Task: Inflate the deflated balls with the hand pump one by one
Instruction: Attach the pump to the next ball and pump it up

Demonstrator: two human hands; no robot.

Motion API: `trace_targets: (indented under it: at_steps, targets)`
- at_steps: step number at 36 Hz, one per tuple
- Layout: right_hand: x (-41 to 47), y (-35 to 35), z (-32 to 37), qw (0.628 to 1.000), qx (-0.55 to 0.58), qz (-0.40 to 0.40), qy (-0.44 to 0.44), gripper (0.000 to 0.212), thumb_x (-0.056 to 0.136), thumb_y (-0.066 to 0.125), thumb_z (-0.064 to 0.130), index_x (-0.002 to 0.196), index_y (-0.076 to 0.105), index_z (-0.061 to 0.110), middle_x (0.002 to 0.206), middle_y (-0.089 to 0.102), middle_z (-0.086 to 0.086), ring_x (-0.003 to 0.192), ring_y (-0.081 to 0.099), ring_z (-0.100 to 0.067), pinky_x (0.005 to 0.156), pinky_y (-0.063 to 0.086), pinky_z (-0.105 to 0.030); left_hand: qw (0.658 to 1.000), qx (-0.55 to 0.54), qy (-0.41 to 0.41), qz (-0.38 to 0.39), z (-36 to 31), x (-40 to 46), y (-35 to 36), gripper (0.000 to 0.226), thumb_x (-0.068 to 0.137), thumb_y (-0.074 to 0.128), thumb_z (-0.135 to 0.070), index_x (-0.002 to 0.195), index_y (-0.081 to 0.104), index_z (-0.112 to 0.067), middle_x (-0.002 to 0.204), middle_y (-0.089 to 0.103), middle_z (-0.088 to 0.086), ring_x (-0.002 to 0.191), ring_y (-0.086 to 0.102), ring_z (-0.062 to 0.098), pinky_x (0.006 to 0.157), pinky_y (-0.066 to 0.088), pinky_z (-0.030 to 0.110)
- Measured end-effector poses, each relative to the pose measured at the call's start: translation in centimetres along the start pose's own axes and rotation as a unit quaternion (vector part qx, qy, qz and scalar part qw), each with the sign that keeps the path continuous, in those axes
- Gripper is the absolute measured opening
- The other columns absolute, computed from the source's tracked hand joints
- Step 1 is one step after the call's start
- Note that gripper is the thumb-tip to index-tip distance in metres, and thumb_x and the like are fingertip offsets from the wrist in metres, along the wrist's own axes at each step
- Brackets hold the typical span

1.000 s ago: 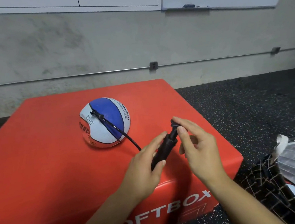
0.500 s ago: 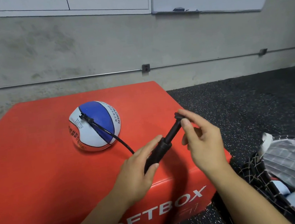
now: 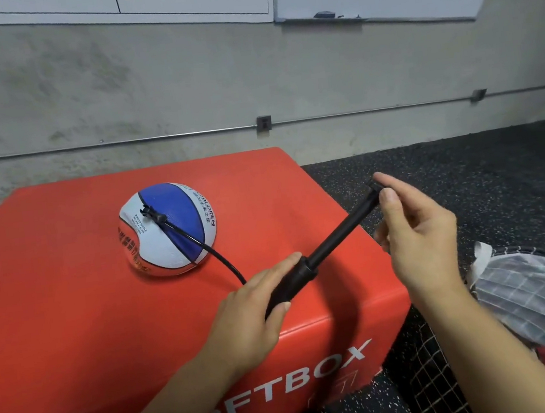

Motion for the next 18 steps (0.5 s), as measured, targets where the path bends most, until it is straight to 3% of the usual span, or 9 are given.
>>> trace_targets:
  at_steps: [6,15,18]
  targets:
    - [-1.5,3.2,-0.7,0.999,-0.002,0.048,0.01,0.024,0.108,0.059,0.022,0.124,0.074,0.031,0.084,0.07,0.009,0.052,0.057,-0.015,0.056,0.047,-0.026,1.0,-0.027,-0.013,-0.008,0.9,0.0,0.0,0.086,0.096,0.066,-0.019,0.154,0.023,-0.065,0.147,0.053,-0.029,0.129,0.059,0.005,0.104,0.052,0.041]
    - [-4.1,6.8,-2.0,0.993,-0.009,0.11,0.031,0.025,0.104,0.062,0.017,0.125,0.074,0.021,0.069,0.067,0.023,0.047,0.052,-0.007,0.052,0.042,-0.015,0.997,-0.072,-0.031,-0.024,2.0,0.1,-0.1,0.082,0.094,0.067,-0.015,0.157,0.031,-0.055,0.149,0.052,-0.029,0.132,0.055,-0.004,0.111,0.049,0.037]
    - [-5.1,7.9,-2.7,0.99,-0.018,0.137,0.033,0.025,0.105,0.062,0.019,0.126,0.074,0.024,0.078,0.069,0.019,0.048,0.054,-0.007,0.054,0.044,-0.017,0.996,-0.076,-0.034,-0.023,2.3,0.3,0.0,0.083,0.094,0.066,-0.015,0.157,0.03,-0.054,0.147,0.054,-0.026,0.127,0.059,0.0,0.108,0.051,0.04]
Point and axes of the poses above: each hand's wrist, its own x-axis towards the middle knuckle, its own y-axis out of the palm, z = x × y, the point moved 8 cm from there along x, towards the middle knuckle
